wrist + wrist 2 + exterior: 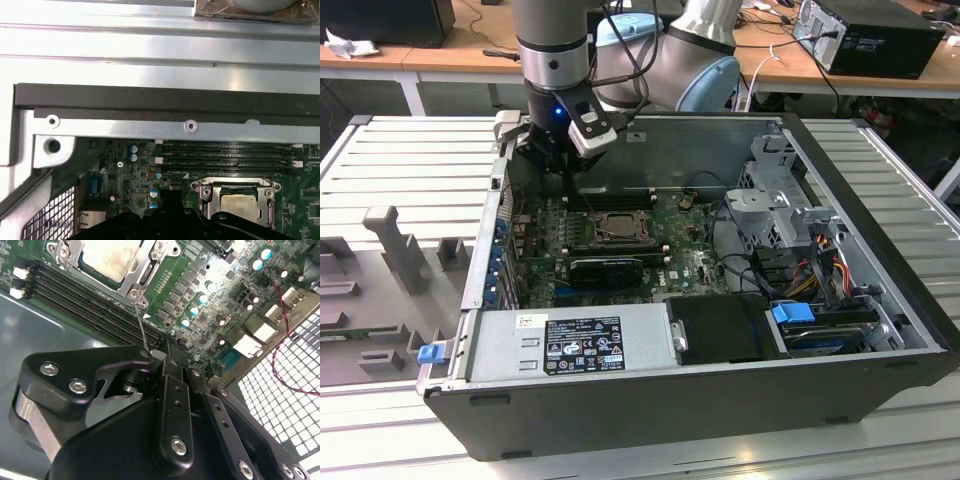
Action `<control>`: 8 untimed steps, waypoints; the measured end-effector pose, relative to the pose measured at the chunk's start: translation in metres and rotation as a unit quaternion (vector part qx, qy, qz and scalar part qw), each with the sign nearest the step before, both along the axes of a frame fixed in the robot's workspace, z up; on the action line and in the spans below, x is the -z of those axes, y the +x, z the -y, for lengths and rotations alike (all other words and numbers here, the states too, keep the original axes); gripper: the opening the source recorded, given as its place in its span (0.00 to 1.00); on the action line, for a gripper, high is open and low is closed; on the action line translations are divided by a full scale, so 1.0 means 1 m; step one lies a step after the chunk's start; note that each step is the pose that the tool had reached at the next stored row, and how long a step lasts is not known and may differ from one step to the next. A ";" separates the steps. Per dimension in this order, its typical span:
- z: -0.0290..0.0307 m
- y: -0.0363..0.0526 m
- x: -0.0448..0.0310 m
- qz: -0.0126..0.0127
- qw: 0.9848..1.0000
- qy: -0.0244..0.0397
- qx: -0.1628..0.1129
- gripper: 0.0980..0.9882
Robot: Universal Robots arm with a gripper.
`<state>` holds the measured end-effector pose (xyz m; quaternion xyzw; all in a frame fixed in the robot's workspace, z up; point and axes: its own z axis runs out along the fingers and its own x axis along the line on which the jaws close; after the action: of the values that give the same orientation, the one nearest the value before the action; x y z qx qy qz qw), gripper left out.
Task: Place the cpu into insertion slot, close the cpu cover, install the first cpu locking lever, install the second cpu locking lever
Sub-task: 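Install the first cpu locking lever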
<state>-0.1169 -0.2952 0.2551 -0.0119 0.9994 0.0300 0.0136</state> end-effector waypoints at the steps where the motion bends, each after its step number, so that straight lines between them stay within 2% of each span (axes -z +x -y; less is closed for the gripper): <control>1: 0.0000 0.0000 0.0000 0.000 1.000 0.000 0.000 0.01; 8: -0.0003 0.0024 0.0007 0.000 1.000 0.000 0.000 0.01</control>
<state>-0.1145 -0.2949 0.2544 -0.0119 0.9994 0.0300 0.0135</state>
